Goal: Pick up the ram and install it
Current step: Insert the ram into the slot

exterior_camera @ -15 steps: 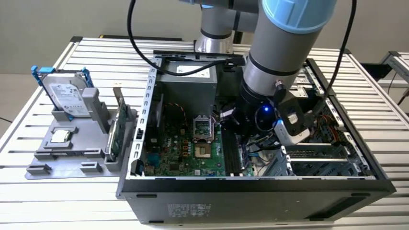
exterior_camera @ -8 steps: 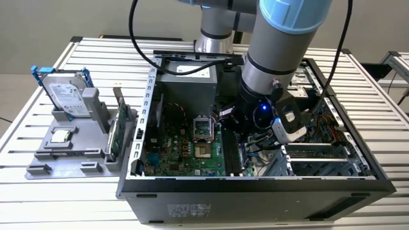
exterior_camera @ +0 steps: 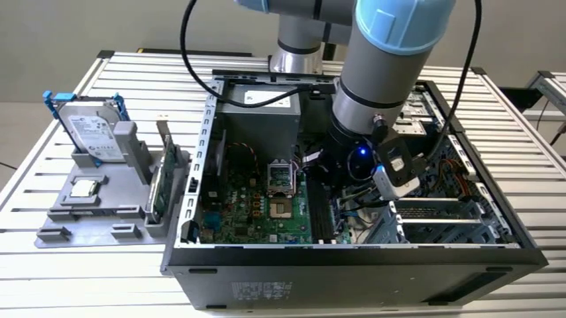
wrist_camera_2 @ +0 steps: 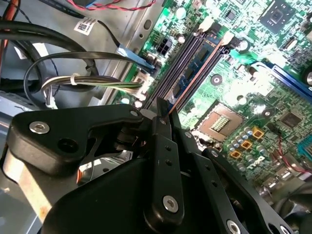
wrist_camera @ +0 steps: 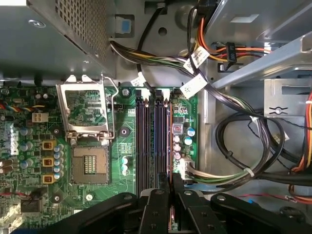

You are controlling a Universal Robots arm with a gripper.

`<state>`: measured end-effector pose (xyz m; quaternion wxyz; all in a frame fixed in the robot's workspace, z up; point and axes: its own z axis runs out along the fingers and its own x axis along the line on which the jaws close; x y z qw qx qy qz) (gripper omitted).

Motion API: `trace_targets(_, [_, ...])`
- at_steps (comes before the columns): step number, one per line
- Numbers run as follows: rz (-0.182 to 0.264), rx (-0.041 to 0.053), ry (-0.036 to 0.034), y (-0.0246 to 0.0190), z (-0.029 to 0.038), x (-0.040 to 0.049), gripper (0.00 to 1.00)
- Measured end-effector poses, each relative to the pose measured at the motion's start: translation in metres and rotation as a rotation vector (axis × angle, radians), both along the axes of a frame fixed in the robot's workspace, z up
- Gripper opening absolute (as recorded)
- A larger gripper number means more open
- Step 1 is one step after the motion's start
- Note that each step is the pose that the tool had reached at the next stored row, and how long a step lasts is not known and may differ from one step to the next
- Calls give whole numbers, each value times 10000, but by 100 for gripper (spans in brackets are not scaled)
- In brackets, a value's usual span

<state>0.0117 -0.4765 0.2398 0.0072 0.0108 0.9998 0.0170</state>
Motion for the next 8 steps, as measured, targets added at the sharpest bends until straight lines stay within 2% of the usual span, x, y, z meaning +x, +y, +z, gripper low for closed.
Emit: trace_targets(8, [0,1,-1,5,-84,0,0])
